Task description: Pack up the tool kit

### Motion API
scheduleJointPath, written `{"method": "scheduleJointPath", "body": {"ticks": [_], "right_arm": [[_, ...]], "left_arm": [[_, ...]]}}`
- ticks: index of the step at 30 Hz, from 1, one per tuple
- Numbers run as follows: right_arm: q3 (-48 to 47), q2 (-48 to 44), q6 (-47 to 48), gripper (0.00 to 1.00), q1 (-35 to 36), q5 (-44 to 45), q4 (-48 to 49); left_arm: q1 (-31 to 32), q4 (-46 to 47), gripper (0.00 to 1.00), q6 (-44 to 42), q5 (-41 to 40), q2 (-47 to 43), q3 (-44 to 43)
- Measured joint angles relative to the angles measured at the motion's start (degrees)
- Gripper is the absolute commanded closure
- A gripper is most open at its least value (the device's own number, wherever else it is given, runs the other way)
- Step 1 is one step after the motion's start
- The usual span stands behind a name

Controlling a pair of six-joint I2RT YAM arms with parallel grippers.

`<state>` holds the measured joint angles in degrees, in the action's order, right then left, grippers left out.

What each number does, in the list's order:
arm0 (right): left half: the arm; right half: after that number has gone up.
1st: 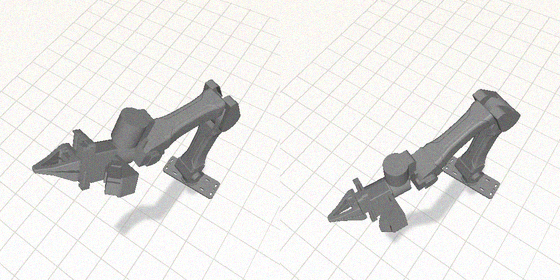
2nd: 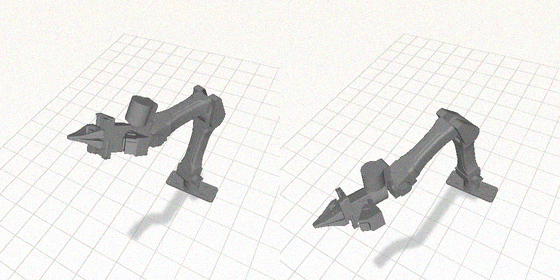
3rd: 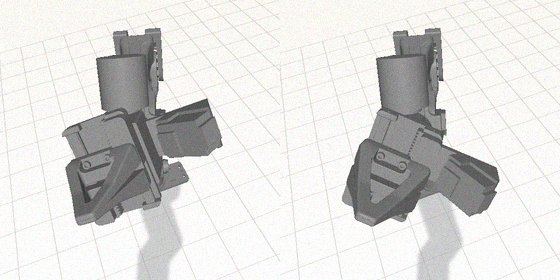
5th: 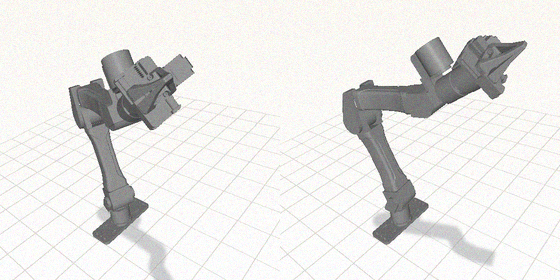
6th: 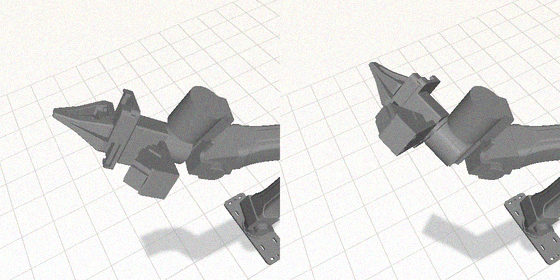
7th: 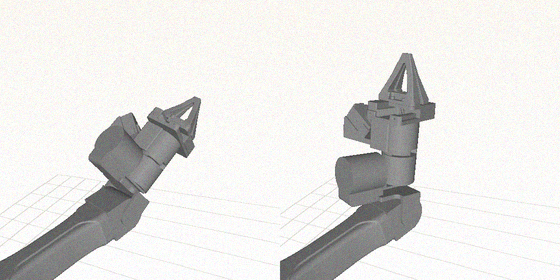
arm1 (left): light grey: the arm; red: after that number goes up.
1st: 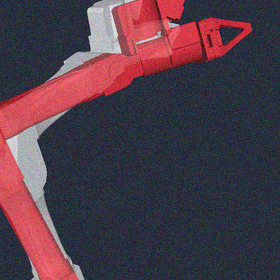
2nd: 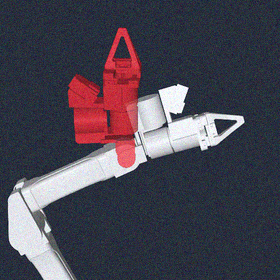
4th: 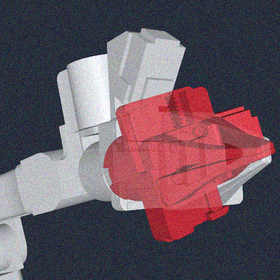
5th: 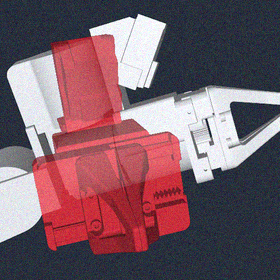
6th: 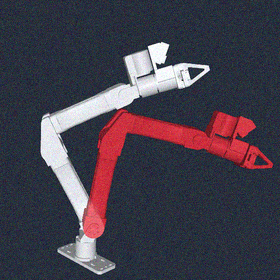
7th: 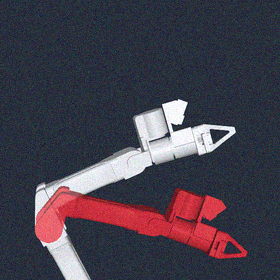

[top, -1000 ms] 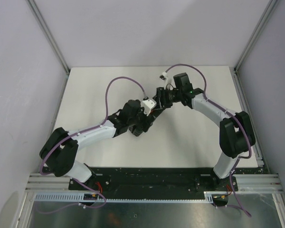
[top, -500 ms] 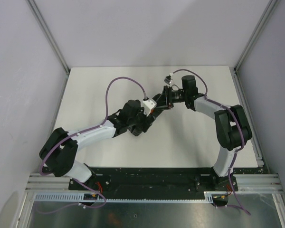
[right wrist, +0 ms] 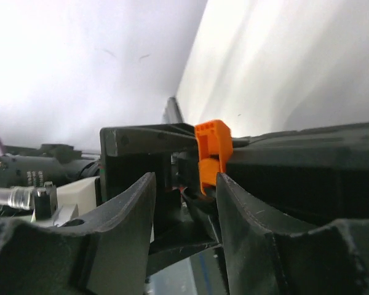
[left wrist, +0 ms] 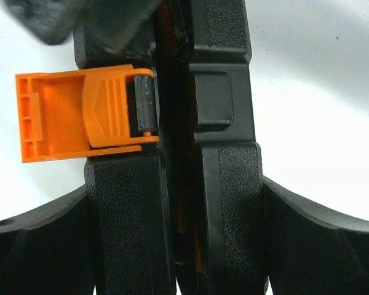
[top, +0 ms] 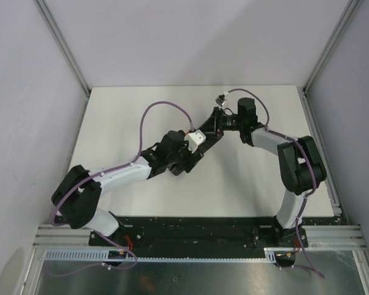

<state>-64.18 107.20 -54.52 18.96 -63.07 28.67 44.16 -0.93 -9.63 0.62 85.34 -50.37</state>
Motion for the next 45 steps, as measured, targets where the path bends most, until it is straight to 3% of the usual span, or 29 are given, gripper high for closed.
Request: {"method": "scheduleJointPath", "body": {"ticks": [9, 12, 23, 29, 30, 33, 36, 45], "right_arm": [[-3.4, -7.8, 19.9, 0.51, -0.2, 13.4, -24.4], [-3.4, -10.5, 23.5, 0.51, -1.4, 18.0, -29.4], [-3.4, -12.2, 26.1, 0.47, -5.4, 24.1, -35.3], [-3.4, -12.4, 25.7, 0.24, -8.9, 26.7, -37.1], [-3.4, -12.4, 25.8, 0.21, -9.3, 27.5, -37.7], [-3.4, -12.4, 25.7, 0.15, -9.8, 29.5, -39.1], [-3.4, -12.2, 25.6, 0.14, -9.8, 30.2, -40.2], [-3.4, -9.2, 23.5, 0.15, -10.1, 31.6, -42.5]], "left_arm": [[0.5, 0.3, 0.92, -2.0, 0.7, 0.3, -0.1], [0.5, 0.3, 0.99, -2.1, 0.9, 0.7, -0.5], [0.7, 0.3, 1.0, -2.0, 0.7, 1.0, -0.9], [3.5, 0.3, 1.0, -3.8, -4.3, 1.3, -0.9], [4.2, 0.3, 0.96, -4.2, -5.6, 1.4, -0.9], [6.4, 0.4, 0.7, -5.5, -9.6, 2.0, -0.9], [7.5, 0.6, 0.59, -5.9, -11.8, 2.3, -0.9], [11.0, 4.5, 0.69, -8.1, -21.8, 6.1, -1.1]]}}
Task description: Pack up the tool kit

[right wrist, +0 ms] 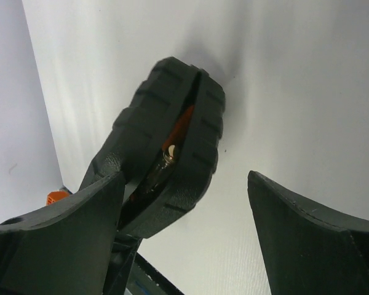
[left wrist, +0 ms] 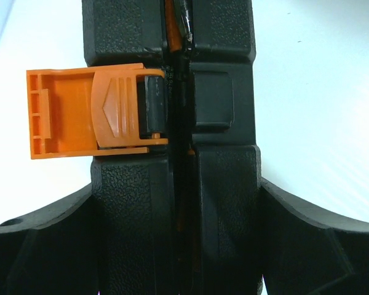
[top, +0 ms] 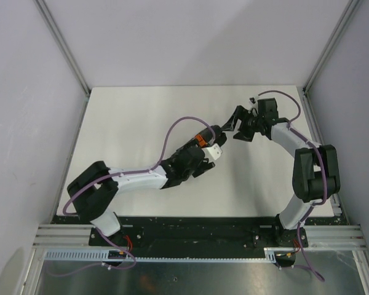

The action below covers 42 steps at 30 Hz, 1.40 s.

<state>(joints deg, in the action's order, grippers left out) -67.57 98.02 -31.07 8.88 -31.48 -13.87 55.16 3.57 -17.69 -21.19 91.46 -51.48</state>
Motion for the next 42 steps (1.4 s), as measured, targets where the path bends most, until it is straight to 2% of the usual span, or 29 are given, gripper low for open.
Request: {"method": "scheduleJointPath", "body": {"ticks": [3, 7, 8, 12, 17, 21, 27, 31, 36, 42], "right_arm": [[0.0, 0.5, -0.7, 0.15, -0.2, 0.3, -0.2], [0.0, 0.9, -1.5, 0.15, -0.4, 1.0, -1.0], [0.0, 0.9, -1.7, 0.15, -0.5, 1.2, -1.2], [0.0, 0.9, -2.0, 0.16, -1.0, 2.0, -1.6], [0.0, 0.9, -2.0, 0.16, -1.7, 2.9, -2.3], [0.0, 0.9, -1.9, 0.17, -2.0, 3.8, -2.9], [0.0, 0.9, -2.0, 0.17, -2.4, 4.3, -4.2], [0.0, 0.9, -2.3, 0.17, -2.4, 4.3, -4.3], [0.0, 0.9, -2.4, 0.17, -2.1, 4.4, -4.5], [0.1, 0.7, -2.4, 0.17, -0.7, 5.3, -5.1]], "left_arm": [[1.3, 2.1, 0.7, -1.5, -5.0, 2.1, 0.0], [1.7, 3.3, 0.59, -2.3, -10.3, 3.8, 0.0], [1.6, 3.2, 0.59, -2.3, -11.3, 4.0, 0.0], [1.6, 3.3, 0.72, -2.3, -14.8, 5.0, 0.1], [0.5, 1.8, 0.81, -0.7, -14.0, 4.2, -0.1], [-5.6, -4.6, 0.82, 6.5, -4.8, 1.0, -3.2], [-19.9, -13.4, 0.78, 24.3, 17.7, -0.5, -8.9], [-24.7, -15.3, 0.73, 34.3, 28.3, -0.3, -9.7], [-25.4, -11.4, 0.69, 45.3, 39.6, 2.0, -9.3], [-26.1, 2.1, 0.53, 58.9, 51.3, 6.1, -3.4]]}}
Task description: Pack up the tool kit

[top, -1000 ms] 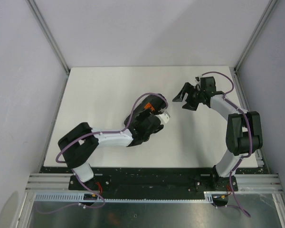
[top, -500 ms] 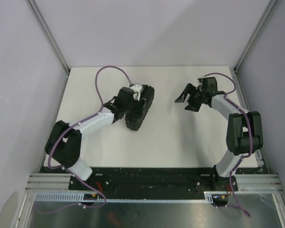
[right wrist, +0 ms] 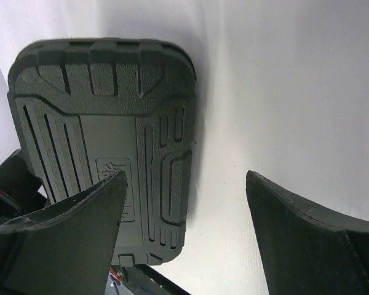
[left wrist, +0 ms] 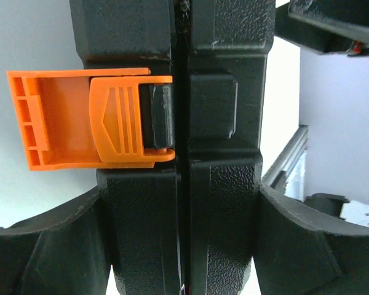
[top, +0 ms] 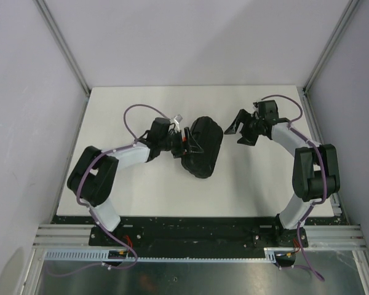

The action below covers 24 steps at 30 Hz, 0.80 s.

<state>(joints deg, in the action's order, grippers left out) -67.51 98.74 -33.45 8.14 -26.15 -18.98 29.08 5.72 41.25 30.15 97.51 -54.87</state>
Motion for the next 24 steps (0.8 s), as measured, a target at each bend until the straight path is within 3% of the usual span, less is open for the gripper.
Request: {"method": "scheduleJointPath", "body": {"ticks": [5, 11, 15, 18, 24], "right_arm": [[0.1, 0.0, 0.0, 0.15, 1.8, 0.9, -0.6], [0.2, 0.2, 0.7, 0.14, 4.2, 1.7, -0.6], [0.2, 1.9, 1.9, 0.15, 5.7, 1.3, 0.5], [0.2, 4.7, 2.7, 0.2, 7.4, -0.5, 1.8], [0.0, 9.0, 3.0, 0.36, 9.9, -6.9, 7.6]], "left_arm": [[-1.1, 5.2, 0.35, 5.5, 3.0, 2.6, 0.9], [-2.7, 10.5, 0.3, 7.4, 4.8, 2.8, 4.7], [-4.5, 11.8, 0.17, 7.6, 5.9, 2.2, 7.2], [-5.2, 11.8, 0.09, 6.7, 6.6, 2.1, 7.6], [-6.4, 10.4, 0.08, 4.0, 8.9, 3.3, 7.5]]}}
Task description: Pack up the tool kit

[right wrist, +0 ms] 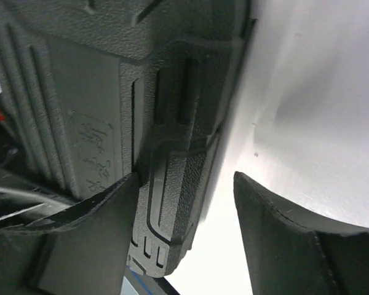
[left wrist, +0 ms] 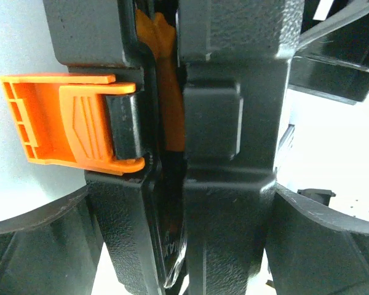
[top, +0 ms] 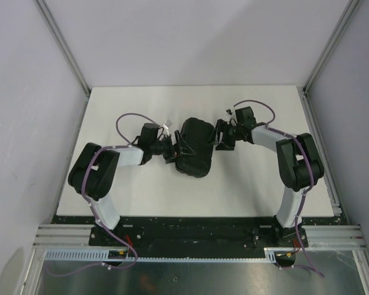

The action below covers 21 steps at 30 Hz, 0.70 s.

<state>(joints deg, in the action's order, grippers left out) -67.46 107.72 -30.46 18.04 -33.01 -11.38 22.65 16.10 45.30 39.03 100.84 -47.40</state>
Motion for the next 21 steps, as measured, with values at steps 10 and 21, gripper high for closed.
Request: {"method": "scheduleJointPath", "body": {"ticks": [10, 21], "right_arm": [[-1.1, 2.9, -1.1, 0.42, 2.1, -3.2, 5.1], [-0.7, 0.0, -0.8, 0.32, 2.6, 2.5, 2.6]], "left_arm": [[-1.4, -1.7, 0.54, 0.3, 1.5, 2.1, 0.0], [-1.7, -0.6, 1.0, -0.4, 1.5, 1.3, 0.0]]}}
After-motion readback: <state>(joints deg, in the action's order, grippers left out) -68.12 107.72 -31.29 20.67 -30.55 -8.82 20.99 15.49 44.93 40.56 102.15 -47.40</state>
